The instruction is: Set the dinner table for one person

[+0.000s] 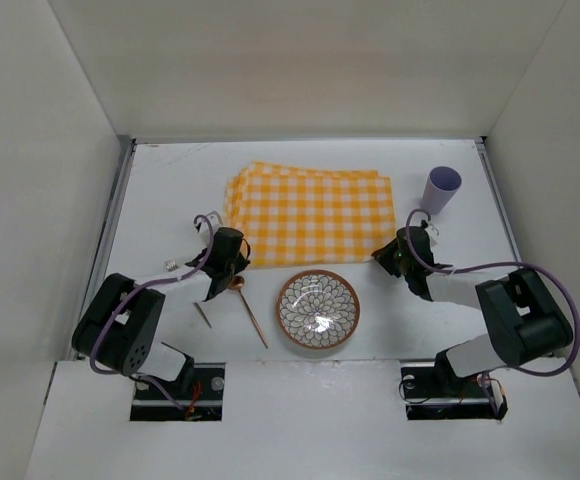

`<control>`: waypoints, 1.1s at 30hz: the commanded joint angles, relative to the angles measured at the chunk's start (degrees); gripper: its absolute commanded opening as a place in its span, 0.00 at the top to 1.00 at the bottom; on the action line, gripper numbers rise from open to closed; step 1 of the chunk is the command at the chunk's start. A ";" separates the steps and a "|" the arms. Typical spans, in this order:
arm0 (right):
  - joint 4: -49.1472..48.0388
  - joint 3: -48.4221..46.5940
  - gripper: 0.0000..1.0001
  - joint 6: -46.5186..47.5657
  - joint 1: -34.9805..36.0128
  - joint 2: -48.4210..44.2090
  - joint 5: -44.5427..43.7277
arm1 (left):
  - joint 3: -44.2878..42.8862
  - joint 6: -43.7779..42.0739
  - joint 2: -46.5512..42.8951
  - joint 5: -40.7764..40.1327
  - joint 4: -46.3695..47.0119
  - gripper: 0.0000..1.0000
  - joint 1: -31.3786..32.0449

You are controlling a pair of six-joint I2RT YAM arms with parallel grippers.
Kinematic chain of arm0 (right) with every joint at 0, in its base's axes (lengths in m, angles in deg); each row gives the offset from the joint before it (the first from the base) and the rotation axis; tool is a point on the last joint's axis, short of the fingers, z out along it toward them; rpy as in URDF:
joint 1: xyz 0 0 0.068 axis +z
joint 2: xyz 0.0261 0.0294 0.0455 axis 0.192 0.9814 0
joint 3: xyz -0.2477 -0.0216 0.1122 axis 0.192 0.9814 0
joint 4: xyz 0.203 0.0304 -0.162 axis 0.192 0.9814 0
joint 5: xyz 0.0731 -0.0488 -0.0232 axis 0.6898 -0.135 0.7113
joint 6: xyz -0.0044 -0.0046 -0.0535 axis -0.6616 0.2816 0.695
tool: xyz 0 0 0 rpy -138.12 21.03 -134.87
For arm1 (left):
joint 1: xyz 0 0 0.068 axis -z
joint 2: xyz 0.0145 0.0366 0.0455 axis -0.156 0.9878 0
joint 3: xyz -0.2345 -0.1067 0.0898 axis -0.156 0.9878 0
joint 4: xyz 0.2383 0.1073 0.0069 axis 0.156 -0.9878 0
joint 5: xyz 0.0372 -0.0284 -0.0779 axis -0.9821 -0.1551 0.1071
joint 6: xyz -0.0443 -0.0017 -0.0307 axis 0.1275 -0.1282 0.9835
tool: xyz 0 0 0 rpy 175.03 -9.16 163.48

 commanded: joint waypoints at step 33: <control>8.99 1.54 0.48 1.71 8.54 -13.50 -9.37 | 7.40 3.93 -18.53 0.66 -1.38 0.61 -0.22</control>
